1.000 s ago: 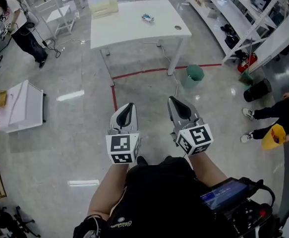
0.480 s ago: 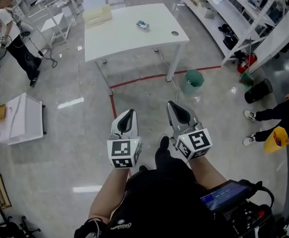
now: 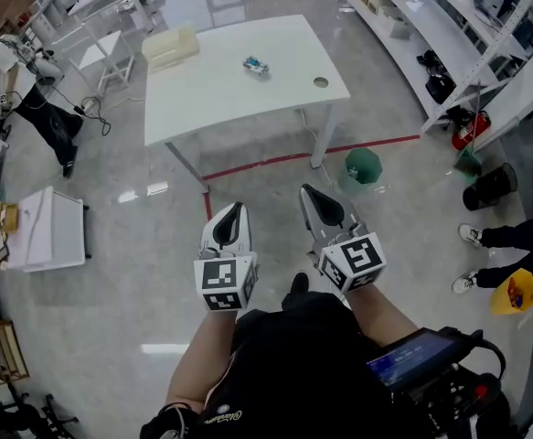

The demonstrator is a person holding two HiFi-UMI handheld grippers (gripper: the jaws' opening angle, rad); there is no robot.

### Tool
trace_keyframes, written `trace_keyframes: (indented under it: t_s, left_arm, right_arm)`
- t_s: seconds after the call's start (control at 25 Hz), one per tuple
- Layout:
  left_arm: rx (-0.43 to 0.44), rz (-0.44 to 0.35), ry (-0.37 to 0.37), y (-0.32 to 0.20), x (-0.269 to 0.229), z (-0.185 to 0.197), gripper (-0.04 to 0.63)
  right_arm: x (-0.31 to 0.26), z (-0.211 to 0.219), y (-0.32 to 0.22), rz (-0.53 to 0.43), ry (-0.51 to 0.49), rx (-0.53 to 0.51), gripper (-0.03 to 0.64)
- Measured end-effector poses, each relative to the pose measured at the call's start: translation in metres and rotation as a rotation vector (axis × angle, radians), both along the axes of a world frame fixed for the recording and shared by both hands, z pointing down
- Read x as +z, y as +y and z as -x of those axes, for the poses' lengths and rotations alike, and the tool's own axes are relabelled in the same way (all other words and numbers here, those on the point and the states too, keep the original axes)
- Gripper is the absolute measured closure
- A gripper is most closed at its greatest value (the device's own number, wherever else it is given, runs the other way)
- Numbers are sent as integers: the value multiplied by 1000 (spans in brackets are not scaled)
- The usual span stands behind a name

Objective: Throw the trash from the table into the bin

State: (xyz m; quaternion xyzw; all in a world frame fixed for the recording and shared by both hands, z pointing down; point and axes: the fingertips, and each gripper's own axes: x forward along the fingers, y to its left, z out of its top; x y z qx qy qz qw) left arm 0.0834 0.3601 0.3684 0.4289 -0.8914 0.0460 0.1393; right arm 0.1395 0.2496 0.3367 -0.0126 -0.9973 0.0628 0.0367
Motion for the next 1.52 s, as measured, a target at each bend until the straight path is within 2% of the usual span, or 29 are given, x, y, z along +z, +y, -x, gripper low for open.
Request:
trace_keyframes:
  t_s: [0.24, 0.52, 0.68, 0.92, 1.32, 1.52]
  left_arm:
    - [-20, 1, -23, -77, -8, 26, 588]
    - [-45, -11, -29, -105, -7, 58, 588]
    - [-48, -24, -31, -118, -9, 88, 588]
    - [-41, -34, -31, -139, -5, 160, 588]
    - [-6, -27, -17, -153, -12, 326, 588]
    - [17, -41, -10, -162, -17, 373, 588]
  right_arm:
    - [-6, 31, -73, 2, -16, -35, 618]
    - [-1, 60, -101, -1, -16, -53, 618]
    - [-3, 86, -114, -14, -17, -49, 617]
    - [0, 153, -136, -19, -17, -29, 618]
    - [-8, 325, -142, -59, 17, -17, 618]
    - [-11, 367, -149, -80, 36, 9, 617]
